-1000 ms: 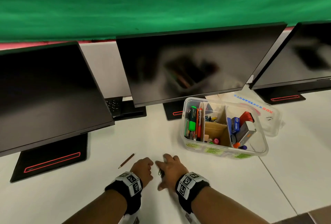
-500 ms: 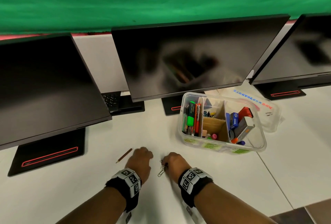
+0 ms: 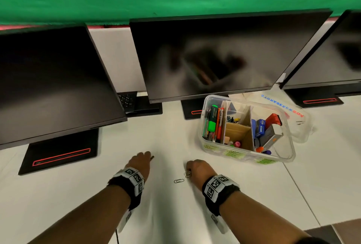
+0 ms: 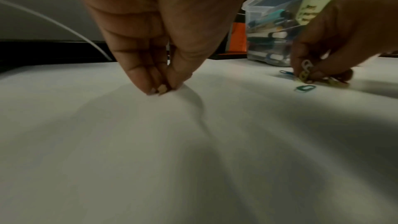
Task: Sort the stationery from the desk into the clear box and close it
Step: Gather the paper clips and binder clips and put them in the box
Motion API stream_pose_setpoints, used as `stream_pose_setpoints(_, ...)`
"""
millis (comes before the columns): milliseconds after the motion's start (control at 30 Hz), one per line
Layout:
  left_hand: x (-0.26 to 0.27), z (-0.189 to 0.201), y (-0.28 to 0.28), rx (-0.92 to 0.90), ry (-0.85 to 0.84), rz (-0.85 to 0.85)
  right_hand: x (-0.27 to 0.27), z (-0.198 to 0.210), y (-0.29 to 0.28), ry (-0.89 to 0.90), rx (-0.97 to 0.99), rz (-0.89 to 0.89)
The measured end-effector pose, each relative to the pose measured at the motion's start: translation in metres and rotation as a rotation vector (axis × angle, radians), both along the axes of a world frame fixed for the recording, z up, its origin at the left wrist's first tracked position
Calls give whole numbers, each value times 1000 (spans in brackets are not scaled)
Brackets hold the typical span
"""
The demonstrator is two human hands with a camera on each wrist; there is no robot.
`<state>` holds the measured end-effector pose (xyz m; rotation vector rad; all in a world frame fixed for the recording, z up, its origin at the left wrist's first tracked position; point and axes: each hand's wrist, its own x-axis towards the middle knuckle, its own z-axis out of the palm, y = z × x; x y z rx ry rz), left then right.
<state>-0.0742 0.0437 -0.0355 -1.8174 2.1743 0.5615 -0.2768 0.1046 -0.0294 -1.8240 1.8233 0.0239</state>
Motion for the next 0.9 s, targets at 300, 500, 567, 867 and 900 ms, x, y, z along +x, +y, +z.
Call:
stream_pose_setpoints(300, -44, 0, 20, 83, 106, -175, -2, 24, 6, -90, -45, -126)
stream_pose_setpoints(500, -52, 3, 20, 51, 195, -189, 2, 49, 11, -198, -131, -141)
stream_pose_setpoints(567, -52, 4, 22, -17, 200, -160, -2, 61, 12, -227, -164, -159)
stream_pose_setpoints(867, -52, -3, 27, 127, 199, -250, -61, 118, -33, -418, -400, -560)
stream_pose_setpoints(900, -53, 0, 27, 143, 205, -268, -74, 117, -41, -416, -429, -638)
